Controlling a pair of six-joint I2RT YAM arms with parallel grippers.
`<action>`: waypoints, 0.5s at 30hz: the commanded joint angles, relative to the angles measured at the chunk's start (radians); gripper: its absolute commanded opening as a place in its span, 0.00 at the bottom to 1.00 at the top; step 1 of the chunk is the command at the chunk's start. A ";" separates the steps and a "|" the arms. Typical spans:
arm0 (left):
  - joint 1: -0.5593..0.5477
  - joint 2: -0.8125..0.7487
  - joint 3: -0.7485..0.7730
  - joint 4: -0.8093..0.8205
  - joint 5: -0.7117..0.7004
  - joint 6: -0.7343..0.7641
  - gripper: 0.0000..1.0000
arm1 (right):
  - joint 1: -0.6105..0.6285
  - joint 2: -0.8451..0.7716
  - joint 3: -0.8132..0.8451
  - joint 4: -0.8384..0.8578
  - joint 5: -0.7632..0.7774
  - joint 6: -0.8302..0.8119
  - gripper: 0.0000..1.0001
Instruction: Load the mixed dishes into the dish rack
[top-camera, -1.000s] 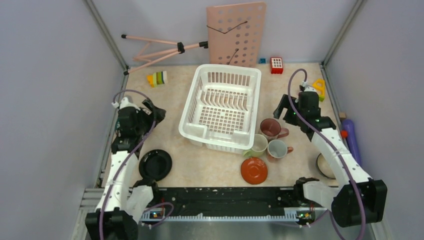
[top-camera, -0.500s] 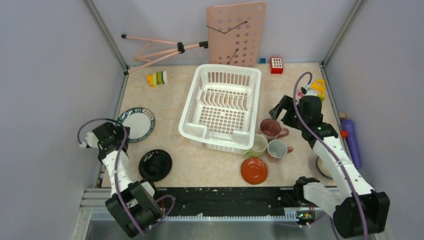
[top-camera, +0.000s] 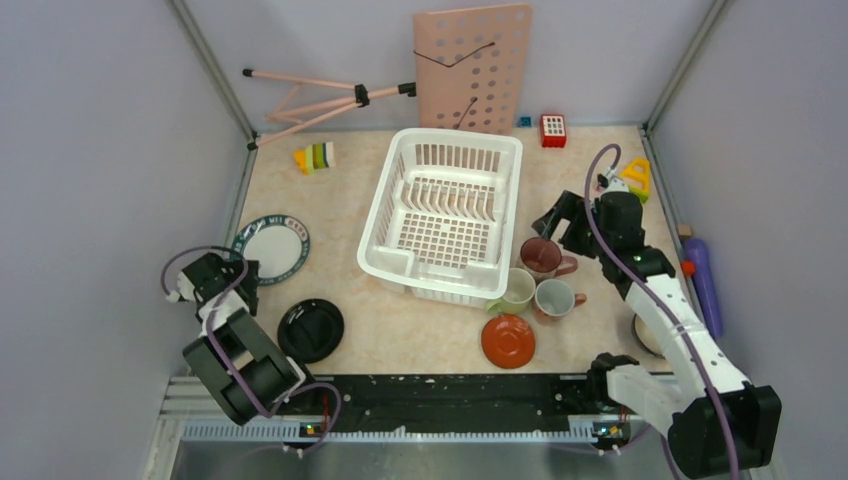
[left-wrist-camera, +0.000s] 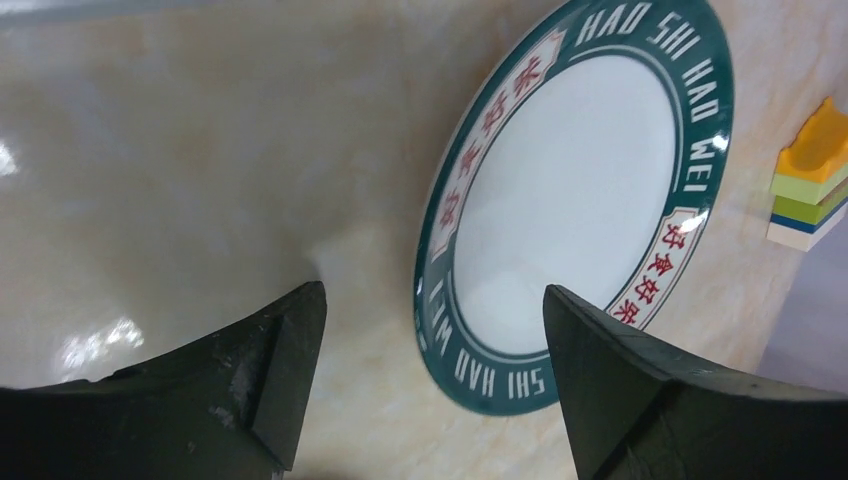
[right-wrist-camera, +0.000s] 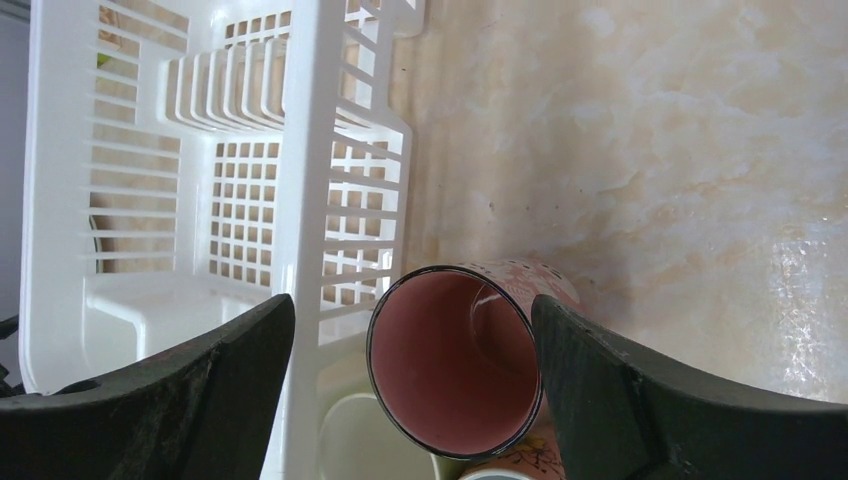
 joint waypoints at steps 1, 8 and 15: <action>0.006 0.105 0.007 0.196 0.129 0.036 0.79 | 0.010 -0.040 -0.007 0.041 0.001 0.002 0.87; 0.005 0.180 0.008 0.243 0.110 0.017 0.62 | 0.010 -0.047 -0.004 0.040 0.017 -0.006 0.87; 0.006 0.203 -0.018 0.305 0.107 -0.010 0.47 | 0.010 -0.043 0.015 0.049 0.003 0.008 0.87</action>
